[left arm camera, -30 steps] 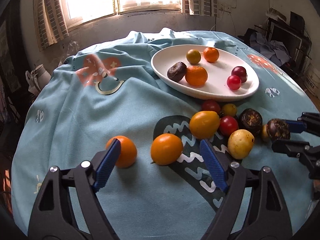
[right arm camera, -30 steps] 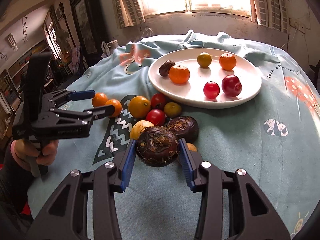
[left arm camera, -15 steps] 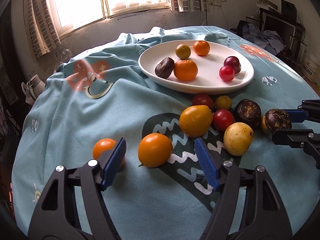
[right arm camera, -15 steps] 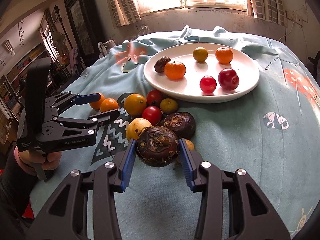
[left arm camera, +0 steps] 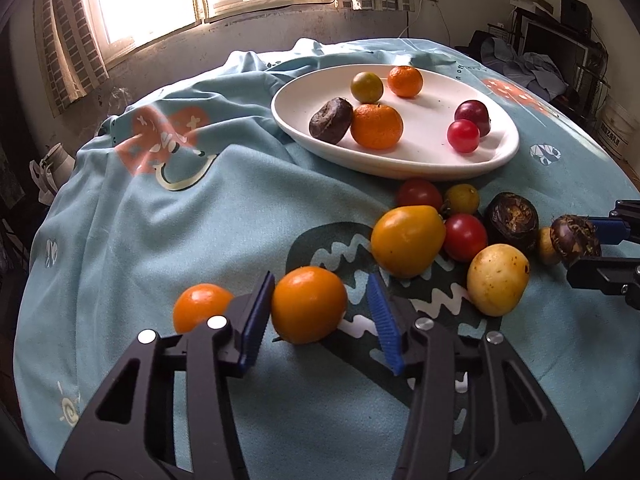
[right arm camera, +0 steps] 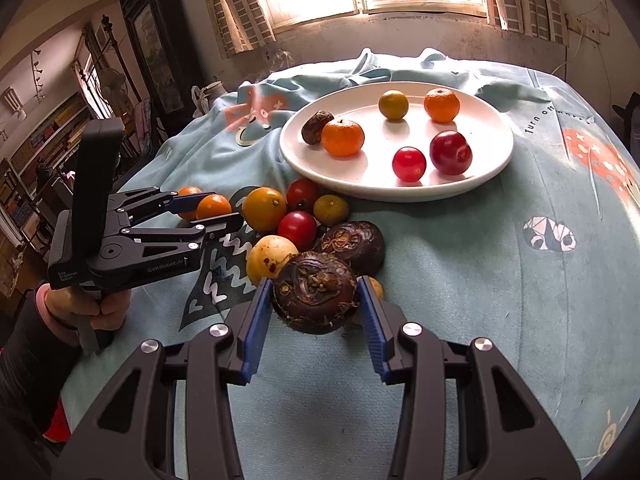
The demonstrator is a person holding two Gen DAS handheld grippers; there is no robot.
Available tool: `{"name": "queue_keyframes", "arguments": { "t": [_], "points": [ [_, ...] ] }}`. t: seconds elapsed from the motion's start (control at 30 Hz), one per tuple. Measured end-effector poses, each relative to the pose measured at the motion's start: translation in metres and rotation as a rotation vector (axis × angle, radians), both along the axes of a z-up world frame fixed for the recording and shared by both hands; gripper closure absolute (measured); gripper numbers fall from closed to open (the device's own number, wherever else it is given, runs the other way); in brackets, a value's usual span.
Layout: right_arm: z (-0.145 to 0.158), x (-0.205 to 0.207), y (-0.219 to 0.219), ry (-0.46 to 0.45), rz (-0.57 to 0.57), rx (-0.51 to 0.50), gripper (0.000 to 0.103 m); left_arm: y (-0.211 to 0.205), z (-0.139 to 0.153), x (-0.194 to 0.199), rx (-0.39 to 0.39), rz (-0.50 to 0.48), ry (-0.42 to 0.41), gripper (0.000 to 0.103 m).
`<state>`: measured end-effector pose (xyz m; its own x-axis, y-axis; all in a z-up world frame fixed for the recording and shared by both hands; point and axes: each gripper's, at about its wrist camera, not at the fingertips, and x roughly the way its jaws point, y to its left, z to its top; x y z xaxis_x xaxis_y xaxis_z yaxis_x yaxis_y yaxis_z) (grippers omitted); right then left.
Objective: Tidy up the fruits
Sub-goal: 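Place the dried fruit on the plate while the left gripper places an orange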
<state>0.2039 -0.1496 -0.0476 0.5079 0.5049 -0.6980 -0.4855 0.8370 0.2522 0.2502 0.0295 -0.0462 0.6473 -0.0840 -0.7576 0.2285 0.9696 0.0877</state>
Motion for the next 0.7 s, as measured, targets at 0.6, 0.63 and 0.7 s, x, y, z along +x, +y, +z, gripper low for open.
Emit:
{"name": "queue_keyframes", "arguments": {
  "t": [0.6,0.63,0.7],
  "points": [
    [0.008,0.002,-0.007,-0.038,-0.023,0.043,0.059,0.014,0.018,-0.004,-0.131,0.089,0.008,0.068],
    [0.011,0.005,-0.010,-0.052,-0.037,0.059,0.059,0.012,0.024,-0.003,-0.147,0.087,-0.010,0.068],
    [0.018,0.015,-0.017,-0.092,-0.084,0.092,0.059,0.006,0.035,0.004,-0.185,0.077,-0.030,0.068]
  ]
}}
